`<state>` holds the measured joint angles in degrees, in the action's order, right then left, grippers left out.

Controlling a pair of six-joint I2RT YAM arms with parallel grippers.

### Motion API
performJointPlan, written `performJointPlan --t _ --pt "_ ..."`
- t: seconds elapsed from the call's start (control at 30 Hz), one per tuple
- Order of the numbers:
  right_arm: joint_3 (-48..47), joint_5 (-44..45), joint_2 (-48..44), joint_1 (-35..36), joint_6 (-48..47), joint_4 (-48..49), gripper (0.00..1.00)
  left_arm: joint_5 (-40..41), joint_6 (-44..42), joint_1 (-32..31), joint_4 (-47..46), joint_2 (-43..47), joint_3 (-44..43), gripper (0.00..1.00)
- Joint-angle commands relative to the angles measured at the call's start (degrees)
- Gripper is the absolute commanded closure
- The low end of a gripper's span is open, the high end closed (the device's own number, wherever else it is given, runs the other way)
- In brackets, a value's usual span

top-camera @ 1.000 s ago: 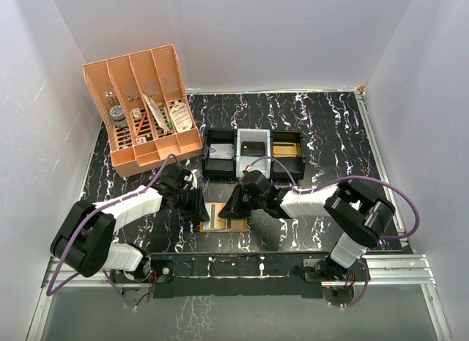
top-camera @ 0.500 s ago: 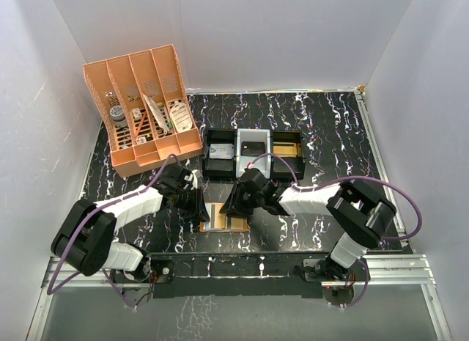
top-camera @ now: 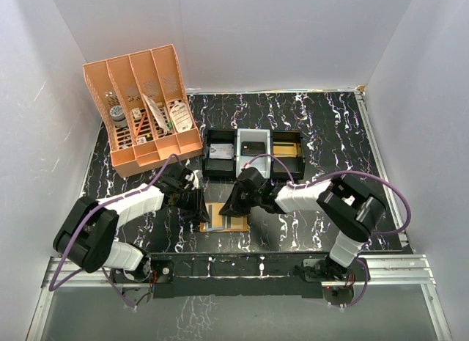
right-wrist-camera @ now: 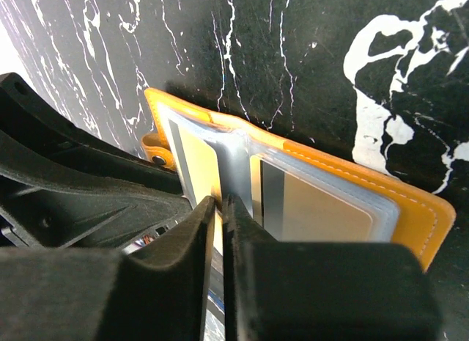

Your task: Take the credit cards out of the card holder

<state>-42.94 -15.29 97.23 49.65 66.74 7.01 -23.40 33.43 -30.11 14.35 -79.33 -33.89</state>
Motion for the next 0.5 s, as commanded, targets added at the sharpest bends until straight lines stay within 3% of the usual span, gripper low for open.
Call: performJointPlan --t 0.0,0.47 --pt "0.3 -1.4 -1.4 -0.3 1.1 4.9 1.00 2.7 -1.4 -0.1 3.7 -1.3 0.0 0.79" --pt "6.1 -7.9 -6.9 -4.2 -3.0 7.0 1.00 5.3 -0.4 -0.2 4.7 0.1 0.8 0.82"
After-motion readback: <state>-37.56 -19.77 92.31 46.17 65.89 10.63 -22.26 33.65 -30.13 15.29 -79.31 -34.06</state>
